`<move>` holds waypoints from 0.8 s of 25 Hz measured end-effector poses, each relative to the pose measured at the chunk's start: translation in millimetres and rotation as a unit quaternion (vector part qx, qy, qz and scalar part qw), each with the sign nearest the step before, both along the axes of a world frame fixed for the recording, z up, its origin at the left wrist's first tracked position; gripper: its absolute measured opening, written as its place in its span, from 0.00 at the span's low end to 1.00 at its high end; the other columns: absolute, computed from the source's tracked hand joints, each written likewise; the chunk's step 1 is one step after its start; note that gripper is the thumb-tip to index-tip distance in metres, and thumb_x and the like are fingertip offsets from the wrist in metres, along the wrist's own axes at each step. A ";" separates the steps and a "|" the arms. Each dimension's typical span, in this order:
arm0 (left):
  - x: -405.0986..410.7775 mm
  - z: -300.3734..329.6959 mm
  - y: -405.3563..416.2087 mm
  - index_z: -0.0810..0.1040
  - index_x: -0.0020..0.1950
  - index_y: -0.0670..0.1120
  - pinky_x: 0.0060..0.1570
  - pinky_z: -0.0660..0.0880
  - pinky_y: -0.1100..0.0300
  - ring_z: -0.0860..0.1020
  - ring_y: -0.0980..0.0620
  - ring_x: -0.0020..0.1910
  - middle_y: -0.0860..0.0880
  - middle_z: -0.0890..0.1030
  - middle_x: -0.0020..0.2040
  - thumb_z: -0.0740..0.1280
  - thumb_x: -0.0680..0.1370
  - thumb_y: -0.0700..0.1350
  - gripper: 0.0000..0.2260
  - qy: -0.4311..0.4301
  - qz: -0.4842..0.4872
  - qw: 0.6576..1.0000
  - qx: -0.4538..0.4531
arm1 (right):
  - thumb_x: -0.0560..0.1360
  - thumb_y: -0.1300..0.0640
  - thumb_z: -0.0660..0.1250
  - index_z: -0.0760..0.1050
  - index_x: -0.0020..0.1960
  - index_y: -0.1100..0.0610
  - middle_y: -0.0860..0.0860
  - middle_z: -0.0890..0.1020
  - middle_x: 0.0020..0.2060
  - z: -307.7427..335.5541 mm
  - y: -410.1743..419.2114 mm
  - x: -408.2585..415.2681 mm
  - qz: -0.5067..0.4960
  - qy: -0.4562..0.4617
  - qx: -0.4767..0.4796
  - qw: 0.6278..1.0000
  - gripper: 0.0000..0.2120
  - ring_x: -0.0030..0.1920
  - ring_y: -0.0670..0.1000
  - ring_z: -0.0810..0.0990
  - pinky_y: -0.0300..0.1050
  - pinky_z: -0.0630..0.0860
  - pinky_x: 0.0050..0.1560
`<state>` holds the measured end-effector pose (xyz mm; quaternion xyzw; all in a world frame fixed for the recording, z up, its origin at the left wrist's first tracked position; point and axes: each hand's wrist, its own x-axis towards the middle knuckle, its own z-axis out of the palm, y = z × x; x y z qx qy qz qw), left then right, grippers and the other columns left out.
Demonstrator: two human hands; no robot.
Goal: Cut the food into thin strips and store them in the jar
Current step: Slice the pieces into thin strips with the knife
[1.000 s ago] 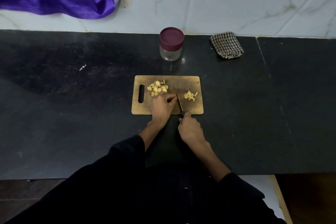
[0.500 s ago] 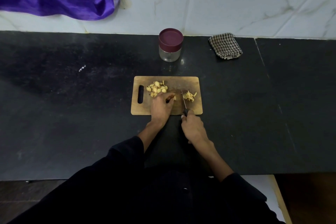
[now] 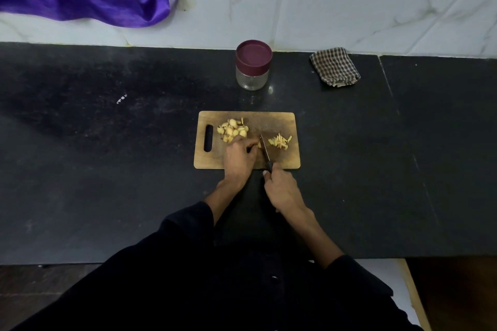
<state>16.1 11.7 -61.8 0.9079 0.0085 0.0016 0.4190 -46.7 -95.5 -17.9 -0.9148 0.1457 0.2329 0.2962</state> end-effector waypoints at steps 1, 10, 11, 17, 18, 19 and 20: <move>-0.5 0.6 -0.1 0.81 0.57 0.46 0.49 0.78 0.57 0.78 0.53 0.46 0.47 0.78 0.53 0.67 0.77 0.39 0.11 -0.002 -0.001 1.000 0.002 | 0.83 0.50 0.56 0.68 0.60 0.57 0.57 0.78 0.52 0.5 -1.9 0.2 -0.006 -0.006 0.001 1.000 0.12 0.49 0.58 0.80 0.61 0.81 0.47; -0.3 -3.8 0.9 0.81 0.58 0.45 0.49 0.77 0.56 0.78 0.52 0.47 0.46 0.78 0.53 0.67 0.77 0.41 0.11 0.001 -0.002 1.000 0.004 | 0.84 0.51 0.56 0.69 0.61 0.58 0.57 0.79 0.53 0.6 -4.4 3.4 0.018 -0.008 -0.020 1.000 0.12 0.52 0.58 0.80 0.56 0.77 0.49; -0.4 -4.0 0.4 0.81 0.58 0.45 0.48 0.77 0.56 0.78 0.52 0.47 0.46 0.78 0.53 0.68 0.77 0.41 0.10 0.000 0.000 1.000 0.004 | 0.84 0.51 0.56 0.69 0.61 0.58 0.57 0.79 0.53 0.8 -5.1 3.8 0.020 -0.008 -0.023 0.999 0.12 0.52 0.58 0.80 0.55 0.77 0.49; 0.2 -0.4 -1.5 0.82 0.57 0.45 0.48 0.77 0.56 0.77 0.52 0.48 0.47 0.78 0.54 0.68 0.77 0.42 0.10 0.012 0.011 1.000 0.014 | 0.84 0.52 0.56 0.68 0.60 0.58 0.57 0.80 0.53 -1.2 -4.6 3.6 0.033 0.000 -0.038 0.999 0.11 0.53 0.57 0.80 0.57 0.77 0.51; 0.7 -0.3 -1.6 0.82 0.57 0.45 0.49 0.77 0.57 0.78 0.52 0.48 0.47 0.78 0.54 0.68 0.77 0.42 0.10 0.013 0.011 1.000 0.015 | 0.84 0.52 0.56 0.68 0.61 0.58 0.57 0.80 0.53 -1.6 -4.2 3.2 0.036 -0.003 -0.043 0.998 0.11 0.53 0.58 0.80 0.57 0.77 0.51; 1.1 -0.8 -1.7 0.82 0.56 0.45 0.49 0.77 0.57 0.78 0.52 0.48 0.47 0.78 0.54 0.68 0.76 0.42 0.09 0.013 0.012 1.000 0.016 | 0.84 0.52 0.56 0.67 0.61 0.58 0.58 0.80 0.53 -1.5 -3.7 2.6 0.039 -0.004 -0.049 0.998 0.11 0.54 0.59 0.80 0.57 0.77 0.50; 1.2 -1.2 -1.7 0.82 0.55 0.46 0.49 0.77 0.56 0.78 0.53 0.48 0.47 0.78 0.55 0.68 0.76 0.41 0.09 0.011 0.013 1.000 0.016 | 0.84 0.53 0.56 0.67 0.61 0.58 0.58 0.80 0.53 -1.7 -3.2 1.9 0.042 -0.004 -0.054 0.998 0.11 0.54 0.59 0.80 0.57 0.76 0.50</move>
